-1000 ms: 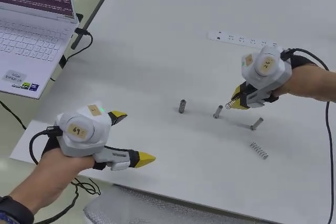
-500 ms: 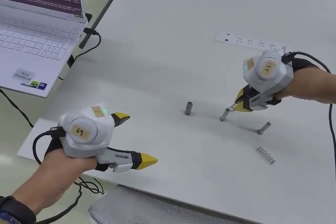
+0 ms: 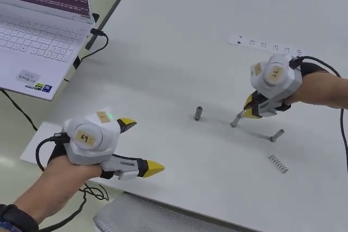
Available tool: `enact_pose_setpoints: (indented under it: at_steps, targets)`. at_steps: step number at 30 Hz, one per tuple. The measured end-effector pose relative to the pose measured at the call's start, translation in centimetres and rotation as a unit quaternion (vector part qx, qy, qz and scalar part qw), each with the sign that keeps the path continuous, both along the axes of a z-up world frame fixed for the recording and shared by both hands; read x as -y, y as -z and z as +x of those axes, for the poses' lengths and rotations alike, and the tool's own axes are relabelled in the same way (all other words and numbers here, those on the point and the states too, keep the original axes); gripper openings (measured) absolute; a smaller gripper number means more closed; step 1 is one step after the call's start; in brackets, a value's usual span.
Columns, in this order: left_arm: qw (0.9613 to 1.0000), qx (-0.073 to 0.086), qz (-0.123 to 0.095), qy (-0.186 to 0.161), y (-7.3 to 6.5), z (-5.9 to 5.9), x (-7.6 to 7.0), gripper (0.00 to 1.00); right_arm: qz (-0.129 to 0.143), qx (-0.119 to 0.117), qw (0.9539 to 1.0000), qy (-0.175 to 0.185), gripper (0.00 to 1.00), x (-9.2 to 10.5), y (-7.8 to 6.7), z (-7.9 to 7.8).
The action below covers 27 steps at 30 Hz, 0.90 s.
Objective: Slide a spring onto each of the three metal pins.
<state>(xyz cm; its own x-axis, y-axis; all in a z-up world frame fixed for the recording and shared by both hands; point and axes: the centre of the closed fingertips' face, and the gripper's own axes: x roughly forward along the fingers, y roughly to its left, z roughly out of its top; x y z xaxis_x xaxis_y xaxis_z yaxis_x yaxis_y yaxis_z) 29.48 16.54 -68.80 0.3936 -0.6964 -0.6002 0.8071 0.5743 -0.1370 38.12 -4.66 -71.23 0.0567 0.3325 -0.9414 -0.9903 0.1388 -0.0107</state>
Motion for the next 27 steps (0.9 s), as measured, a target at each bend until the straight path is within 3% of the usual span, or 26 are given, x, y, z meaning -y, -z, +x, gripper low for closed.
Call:
enact_pose_setpoints:
  at_steps: [27]
  targets:
    - [1.0000, -0.005, 0.002, -0.007, 0.3, -0.1, -0.8, 0.75, -0.031, -0.007, 0.9988, -0.036, 0.09, -0.9, 1.5, -0.1]
